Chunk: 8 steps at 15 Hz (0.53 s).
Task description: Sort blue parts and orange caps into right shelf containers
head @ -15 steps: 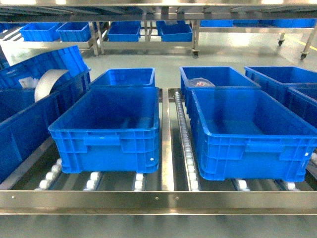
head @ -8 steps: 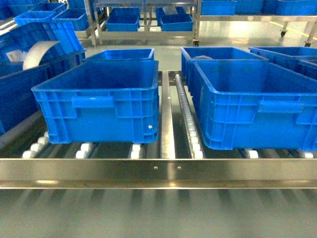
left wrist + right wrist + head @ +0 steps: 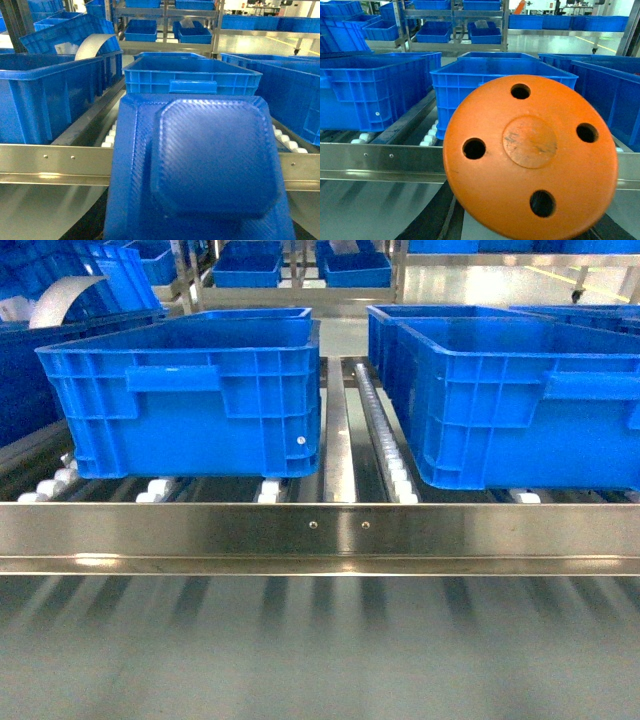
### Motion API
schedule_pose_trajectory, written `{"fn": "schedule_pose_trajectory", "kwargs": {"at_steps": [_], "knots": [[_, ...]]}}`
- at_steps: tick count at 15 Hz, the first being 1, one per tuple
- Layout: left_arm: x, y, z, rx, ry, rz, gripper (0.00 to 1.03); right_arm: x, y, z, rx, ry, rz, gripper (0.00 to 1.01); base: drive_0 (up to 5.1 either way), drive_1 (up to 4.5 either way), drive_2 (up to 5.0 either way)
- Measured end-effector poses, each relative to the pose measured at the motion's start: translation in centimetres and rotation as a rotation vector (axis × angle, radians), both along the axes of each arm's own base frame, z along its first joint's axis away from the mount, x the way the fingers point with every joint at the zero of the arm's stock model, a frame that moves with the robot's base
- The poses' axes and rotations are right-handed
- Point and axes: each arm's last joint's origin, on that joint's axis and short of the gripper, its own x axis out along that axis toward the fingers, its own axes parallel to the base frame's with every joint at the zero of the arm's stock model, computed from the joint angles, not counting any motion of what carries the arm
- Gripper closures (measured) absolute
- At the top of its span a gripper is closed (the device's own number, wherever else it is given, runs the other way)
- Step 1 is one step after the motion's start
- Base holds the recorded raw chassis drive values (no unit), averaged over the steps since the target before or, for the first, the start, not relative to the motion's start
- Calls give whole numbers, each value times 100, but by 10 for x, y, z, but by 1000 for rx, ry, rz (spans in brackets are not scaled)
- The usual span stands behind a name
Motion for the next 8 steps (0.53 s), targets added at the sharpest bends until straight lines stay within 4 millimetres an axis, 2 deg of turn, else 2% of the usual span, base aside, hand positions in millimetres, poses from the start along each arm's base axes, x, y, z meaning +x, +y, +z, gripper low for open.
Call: {"fn": "schedule_pose_trajectory", "kwargs": {"at_steps": [7,8], "knots": [[0,0,0,0,0,0,60,0,0,0,0,0,0,60,0,0,0],[0,0,0,0,0,0,60,0,0,0,0,0,0,60,0,428,-427]]}}
